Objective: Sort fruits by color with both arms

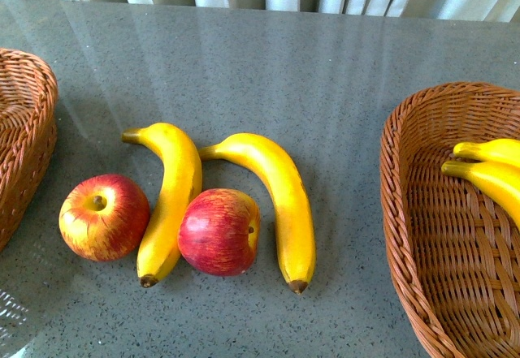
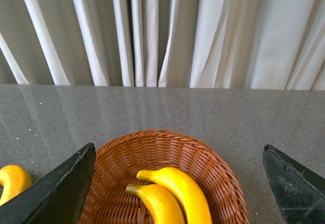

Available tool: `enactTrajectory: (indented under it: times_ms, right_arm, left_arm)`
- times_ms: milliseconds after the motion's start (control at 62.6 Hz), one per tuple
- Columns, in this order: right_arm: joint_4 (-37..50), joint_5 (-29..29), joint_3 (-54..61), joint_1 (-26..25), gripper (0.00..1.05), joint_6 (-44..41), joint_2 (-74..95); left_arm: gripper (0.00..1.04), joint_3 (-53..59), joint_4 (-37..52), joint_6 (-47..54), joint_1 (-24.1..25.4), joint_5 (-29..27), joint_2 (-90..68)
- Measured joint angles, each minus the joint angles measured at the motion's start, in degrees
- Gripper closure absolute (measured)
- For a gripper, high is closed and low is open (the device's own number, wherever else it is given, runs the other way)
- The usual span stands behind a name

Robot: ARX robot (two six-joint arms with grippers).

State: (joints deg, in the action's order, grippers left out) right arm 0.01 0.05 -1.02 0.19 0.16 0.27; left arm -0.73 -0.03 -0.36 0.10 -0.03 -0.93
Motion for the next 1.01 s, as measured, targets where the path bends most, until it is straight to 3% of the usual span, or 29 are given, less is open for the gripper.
enactTrajectory:
  times_ms: [639, 671, 735, 815, 895, 1007]
  right_arm:
    - [0.0, 0.0, 0.0, 0.0, 0.09, 0.0, 0.0]
    - [0.0, 0.0, 0.0, 0.0, 0.09, 0.0, 0.0]
    - [0.0, 0.1, 0.0, 0.0, 0.09, 0.0, 0.0]
    - [0.0, 0.1, 0.0, 0.0, 0.09, 0.0, 0.0]
    - [0.0, 0.0, 0.0, 0.0, 0.09, 0.0, 0.0]
    - [0.0, 0.0, 0.0, 0.0, 0.09, 0.0, 0.0]
  left_arm:
    - [0.09, 0.0, 0.0, -0.1, 0.0, 0.0, 0.0]
    - [0.09, -1.1, -3.2, -2.1, -1.1, -4.0, -1.5]
    - [0.09, -7.6, -16.3, -14.0, -9.1, -17.9, -11.8]
    - [0.09, -13.0, -19.1, -26.5, -18.5, -28.8, -25.5]
    - [0.09, -17.2, -15.3, -36.2, -24.7, -34.5, -37.0]
    - [0.09, -22.1, -10.7, -42.5, -29.6, -36.9, -50.3]
